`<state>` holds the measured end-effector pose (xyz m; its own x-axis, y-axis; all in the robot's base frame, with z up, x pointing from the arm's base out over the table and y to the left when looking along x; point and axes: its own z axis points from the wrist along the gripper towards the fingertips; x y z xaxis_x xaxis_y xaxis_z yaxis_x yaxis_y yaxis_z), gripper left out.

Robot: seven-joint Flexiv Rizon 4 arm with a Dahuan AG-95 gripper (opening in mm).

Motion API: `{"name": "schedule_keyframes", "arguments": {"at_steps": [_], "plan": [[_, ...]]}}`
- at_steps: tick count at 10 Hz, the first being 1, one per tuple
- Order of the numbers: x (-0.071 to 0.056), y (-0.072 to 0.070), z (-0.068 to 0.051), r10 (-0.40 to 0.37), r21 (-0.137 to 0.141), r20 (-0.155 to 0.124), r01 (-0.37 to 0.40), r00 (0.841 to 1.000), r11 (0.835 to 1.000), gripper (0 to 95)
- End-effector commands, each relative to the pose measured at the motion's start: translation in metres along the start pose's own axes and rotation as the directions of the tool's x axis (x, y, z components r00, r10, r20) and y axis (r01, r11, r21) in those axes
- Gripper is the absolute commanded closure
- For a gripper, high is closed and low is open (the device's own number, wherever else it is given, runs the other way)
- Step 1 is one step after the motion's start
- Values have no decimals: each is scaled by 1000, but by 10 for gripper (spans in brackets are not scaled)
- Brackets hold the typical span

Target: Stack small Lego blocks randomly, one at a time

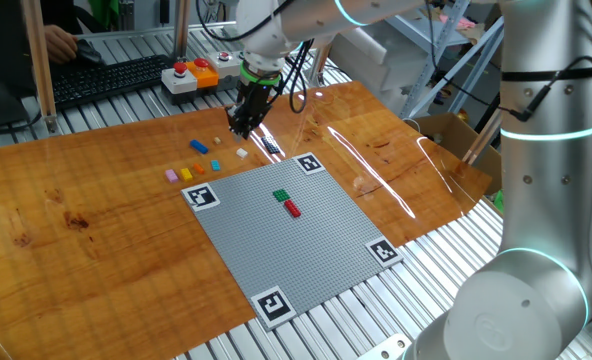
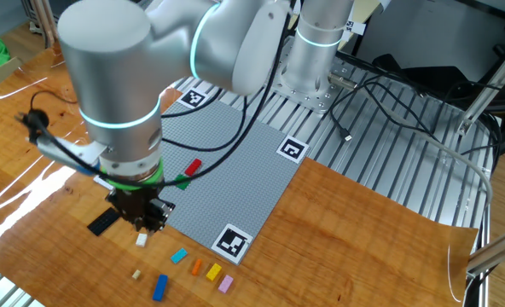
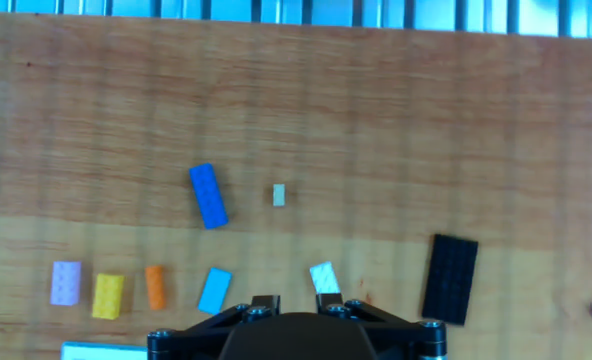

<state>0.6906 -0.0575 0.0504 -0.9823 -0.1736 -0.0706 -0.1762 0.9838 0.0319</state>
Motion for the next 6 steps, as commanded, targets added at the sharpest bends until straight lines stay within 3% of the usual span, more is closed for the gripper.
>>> {"name": "schedule_keyframes", "arguments": {"at_steps": [1,6], "plan": [[-2,-6,9,-41,6,-1,41,999,999,760],[3,-11,26,-66,2,3,66,998,998,760]]}}
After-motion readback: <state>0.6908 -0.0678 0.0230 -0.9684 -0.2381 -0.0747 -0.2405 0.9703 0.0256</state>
